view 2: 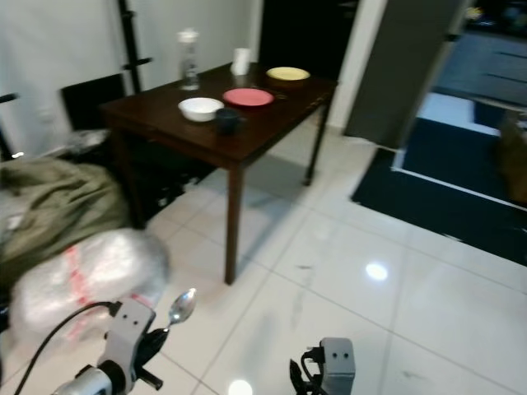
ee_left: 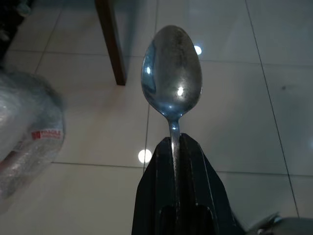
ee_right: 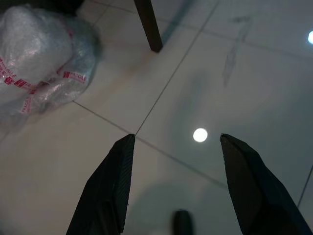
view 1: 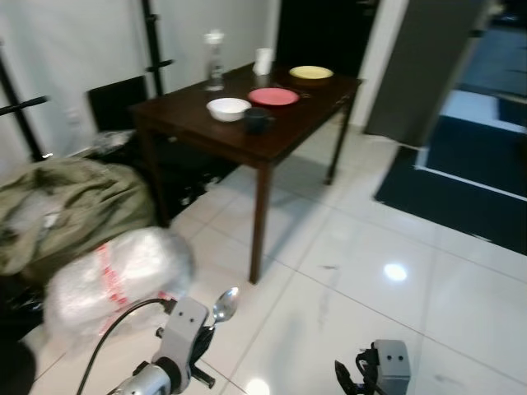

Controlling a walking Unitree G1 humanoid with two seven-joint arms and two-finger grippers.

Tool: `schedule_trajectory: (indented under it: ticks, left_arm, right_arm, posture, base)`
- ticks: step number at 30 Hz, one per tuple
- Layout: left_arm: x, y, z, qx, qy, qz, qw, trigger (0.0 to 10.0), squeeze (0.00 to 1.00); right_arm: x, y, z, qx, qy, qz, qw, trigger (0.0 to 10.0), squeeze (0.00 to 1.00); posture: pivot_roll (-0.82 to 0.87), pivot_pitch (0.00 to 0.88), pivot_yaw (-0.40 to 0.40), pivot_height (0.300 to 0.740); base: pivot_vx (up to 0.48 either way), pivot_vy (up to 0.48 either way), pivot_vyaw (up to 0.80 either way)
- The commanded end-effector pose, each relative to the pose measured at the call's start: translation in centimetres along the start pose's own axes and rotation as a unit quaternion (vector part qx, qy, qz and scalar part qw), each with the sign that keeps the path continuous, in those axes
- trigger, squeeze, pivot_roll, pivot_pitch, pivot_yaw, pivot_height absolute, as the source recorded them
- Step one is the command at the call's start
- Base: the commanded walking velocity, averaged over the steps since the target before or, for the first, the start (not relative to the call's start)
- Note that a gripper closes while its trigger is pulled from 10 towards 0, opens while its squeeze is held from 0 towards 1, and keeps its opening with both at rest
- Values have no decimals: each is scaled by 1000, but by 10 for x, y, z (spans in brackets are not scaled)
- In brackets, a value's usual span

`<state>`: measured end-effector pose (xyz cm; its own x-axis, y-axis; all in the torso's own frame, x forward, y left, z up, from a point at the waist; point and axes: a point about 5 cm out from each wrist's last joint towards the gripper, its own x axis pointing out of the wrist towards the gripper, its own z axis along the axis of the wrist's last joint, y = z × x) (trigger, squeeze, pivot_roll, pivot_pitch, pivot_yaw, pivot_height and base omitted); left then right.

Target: Setting the table

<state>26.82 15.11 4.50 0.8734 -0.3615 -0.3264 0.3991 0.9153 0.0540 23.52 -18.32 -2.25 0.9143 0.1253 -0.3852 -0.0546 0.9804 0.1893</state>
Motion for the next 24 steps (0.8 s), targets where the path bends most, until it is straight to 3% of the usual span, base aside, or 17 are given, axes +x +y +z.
schedule_trajectory:
  ticks: [1,24]
  left_arm:
    - [0,-2,-3,-7,9,-5,1000,10000,0]
    - [4,0,7,8,-11,-6,1000,10000,0]
  right_arm:
    - [-2,-3,-2,1,6,-7,1000,10000,0]
    - [1,-4,3,4,-4,-10,1000,10000,0]
  posture:
    - [30,54,67,740]
    - [21,41,80,740]
  base:
    - [0,0,-781]
    - [0,0,-781]
